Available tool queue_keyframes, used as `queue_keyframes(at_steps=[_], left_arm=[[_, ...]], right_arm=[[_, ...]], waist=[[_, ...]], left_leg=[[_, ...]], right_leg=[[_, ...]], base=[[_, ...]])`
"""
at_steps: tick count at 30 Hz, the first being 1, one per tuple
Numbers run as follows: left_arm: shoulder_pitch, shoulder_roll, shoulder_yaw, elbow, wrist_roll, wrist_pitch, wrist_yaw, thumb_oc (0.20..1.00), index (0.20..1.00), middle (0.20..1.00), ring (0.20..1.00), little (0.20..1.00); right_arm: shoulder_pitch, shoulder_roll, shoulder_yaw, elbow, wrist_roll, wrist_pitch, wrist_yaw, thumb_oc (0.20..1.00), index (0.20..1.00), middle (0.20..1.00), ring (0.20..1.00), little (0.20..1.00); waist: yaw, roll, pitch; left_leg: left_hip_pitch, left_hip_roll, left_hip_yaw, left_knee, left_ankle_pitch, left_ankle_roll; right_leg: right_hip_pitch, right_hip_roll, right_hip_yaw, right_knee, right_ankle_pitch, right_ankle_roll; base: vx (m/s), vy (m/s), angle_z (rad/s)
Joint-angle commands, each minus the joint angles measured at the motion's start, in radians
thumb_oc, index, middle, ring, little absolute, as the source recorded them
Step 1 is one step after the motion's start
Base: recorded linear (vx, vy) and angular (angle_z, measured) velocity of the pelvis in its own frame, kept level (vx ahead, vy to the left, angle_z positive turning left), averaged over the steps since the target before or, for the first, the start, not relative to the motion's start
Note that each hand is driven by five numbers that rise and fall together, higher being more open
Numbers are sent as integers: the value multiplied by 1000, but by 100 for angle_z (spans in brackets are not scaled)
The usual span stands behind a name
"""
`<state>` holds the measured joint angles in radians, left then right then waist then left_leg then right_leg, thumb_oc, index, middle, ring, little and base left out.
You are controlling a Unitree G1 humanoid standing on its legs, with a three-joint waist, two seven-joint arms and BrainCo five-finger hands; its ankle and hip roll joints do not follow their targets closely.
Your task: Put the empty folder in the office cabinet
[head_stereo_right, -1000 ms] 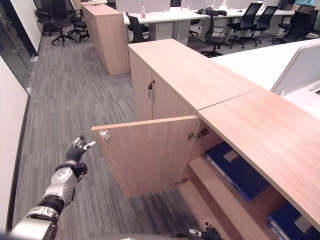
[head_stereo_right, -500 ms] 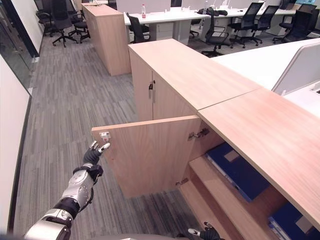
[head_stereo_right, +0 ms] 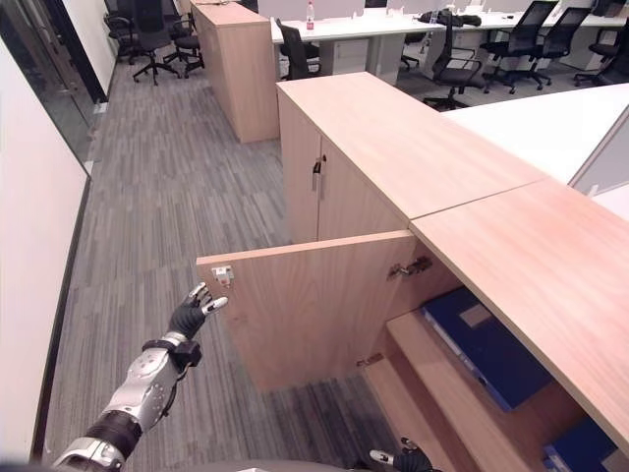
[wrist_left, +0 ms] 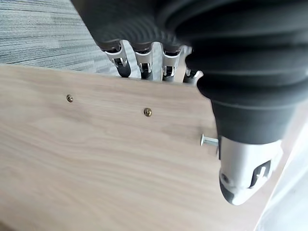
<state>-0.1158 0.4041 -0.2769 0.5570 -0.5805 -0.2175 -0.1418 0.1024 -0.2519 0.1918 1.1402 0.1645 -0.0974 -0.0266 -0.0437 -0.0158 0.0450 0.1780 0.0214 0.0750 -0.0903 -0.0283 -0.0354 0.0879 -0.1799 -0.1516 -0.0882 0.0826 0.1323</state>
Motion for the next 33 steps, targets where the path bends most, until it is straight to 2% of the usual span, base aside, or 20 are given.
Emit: queue_keyframes(at_steps=[1,3,5,9,10,12,13,14,15,17,22,23,25,26,28,29,30,32,33], left_arm=[[-83,-45,-85,-98,28,-31,-156,1000,1000,1000,1000,1000],[-60,-12,-101,-128,35,-28,-193,1000,1000,1000,1000,1000],[-51,25,-115,-151,33,-27,-226,1000,1000,1000,1000,1000],[-36,64,-113,-187,-8,-19,-269,1000,1000,1000,1000,1000],[-23,98,-102,-219,-40,-5,-296,1000,1000,1000,1000,1000],[17,147,-80,-269,-63,8,-318,1000,1000,1000,1000,1000],[67,182,-51,-317,-82,22,-337,1000,1000,1000,1000,1000],[68,182,-50,-318,-82,23,-337,1000,1000,1000,1000,1000],[99,195,-35,-333,-95,29,-360,1000,1000,1000,1000,1000],[140,215,-10,-366,-112,39,-389,1000,1000,1000,1000,1000],[191,210,10,-376,-159,66,-419,1000,1000,1000,1000,1000],[197,229,-2,-388,-190,92,-447,1000,1000,1000,1000,1000],[204,280,-6,-419,-214,117,-477,1000,1000,1000,1000,1000],[215,338,-15,-442,-222,133,-508,1000,1000,1000,1000,1000],[227,387,-37,-479,-226,116,-518,1000,1000,1000,1000,1000],[226,384,-38,-480,-227,113,-516,1000,1000,1000,1000,1000],[227,386,-44,-491,-230,104,-509,1000,1000,1000,1000,1000],[219,370,-52,-508,-228,90,-482,1000,1000,1000,1000,1000],[212,358,-54,-516,-235,90,-477,1000,1000,1000,1000,1000]], right_arm=[[-56,10,-1,44,-32,-5,15,1000,1000,1000,1000,1000],[-50,12,-13,47,-23,-8,23,1000,1000,1000,1000,1000],[-74,7,-35,35,-6,-6,23,1000,1000,1000,1000,1000],[-107,-11,-38,12,-1,-8,26,1000,1000,1000,1000,1000],[-124,-17,-39,0,-5,-5,30,1000,1000,1000,1000,1000],[-128,-19,-50,-2,1,-7,31,1000,1000,1000,1000,1000],[-126,-16,-53,5,4,-9,32,1000,1000,1000,1000,1000],[-127,-15,-52,5,4,-9,32,1000,1000,1000,1000,1000],[-129,-15,-51,10,-3,-6,31,1000,1000,1000,1000,1000],[-123,-19,-49,17,-9,-7,35,1000,1000,1000,1000,1000],[-131,-53,-40,25,-29,-3,42,1000,1000,1000,1000,1000],[-140,-79,-37,23,-35,-3,47,1000,1000,1000,1000,1000],[-151,-103,-23,11,-42,-4,50,1000,1000,1000,1000,1000],[-174,-123,-6,9,-45,-3,50,1000,1000,1000,1000,1000],[-201,-142,14,26,-56,-1,44,1000,1000,1000,1000,1000],[-209,-140,19,32,-57,-2,42,1000,1000,1000,1000,1000],[-219,-137,24,35,-55,-3,35,1000,1000,1000,1000,1000],[-235,-136,21,49,-48,-7,17,1000,1000,1000,1000,1000],[-240,-133,18,57,-44,-7,14,1000,1000,1000,1000,1000]], waist=[[-18,-14,4],[-19,-13,5],[-26,-3,32],[-24,14,64],[-15,35,84],[6,59,89],[22,58,84],[22,58,81],[34,54,78],[42,53,65],[33,95,61],[22,113,72],[14,117,95],[20,126,112],[45,129,111],[53,125,105],[66,122,101],[100,119,90],[106,120,90]], left_leg=[[-28,14,-25,5,-32,-34],[-32,9,-17,4,-31,-34],[-57,4,2,6,-27,-33],[-87,6,50,13,-16,-28],[-106,22,88,21,-1,-23],[-126,39,139,39,11,-15],[-121,39,180,46,13,-13],[-126,41,180,48,15,-13],[-119,38,206,51,13,-14],[-112,32,227,57,10,-13],[-100,39,247,85,2,-26],[-123,51,251,158,-2,-44],[-179,93,250,298,5,-78],[-213,117,173,376,70,-123],[-206,104,29,317,73,-145],[-206,102,-25,274,62,-143],[-193,99,-108,224,37,-139],[-212,71,-326,160,26,-132],[-208,56,-399,143,18,-133]], right_leg=[[0,-43,6,69,-41,85],[-3,-50,5,61,-33,89],[-52,-59,12,75,-13,104],[-125,-64,21,137,2,118],[-149,-70,-27,209,-16,119],[-136,-84,-135,300,-75,86],[-103,-86,-197,331,-116,73],[-106,-84,-197,325,-111,72],[-85,-92,-229,301,-112,70],[-56,-79,-218,234,-115,69],[-32,-49,-172,150,-102,63],[-11,-38,-152,113,-107,52],[19,-27,-122,69,-115,33],[32,-9,-79,35,-114,21],[22,-12,-23,20,-106,39],[10,-15,-3,19,-99,45],[5,-15,34,19,-103,55],[-13,-2,116,22,-102,59],[-14,11,151,23,-108,61]], base=[[0,0,0],[-46,16,0],[-194,33,-3],[-193,19,-37],[-226,37,-65],[-232,36,-68],[-119,7,-92],[-77,-24,-102],[-30,-51,-70],[8,-98,-75],[16,-57,-56],[-37,-74,-53],[-38,-43,-47],[23,56,-62],[64,120,-73],[107,104,-115],[118,63,-119],[133,45,-74],[60,38,-52]])
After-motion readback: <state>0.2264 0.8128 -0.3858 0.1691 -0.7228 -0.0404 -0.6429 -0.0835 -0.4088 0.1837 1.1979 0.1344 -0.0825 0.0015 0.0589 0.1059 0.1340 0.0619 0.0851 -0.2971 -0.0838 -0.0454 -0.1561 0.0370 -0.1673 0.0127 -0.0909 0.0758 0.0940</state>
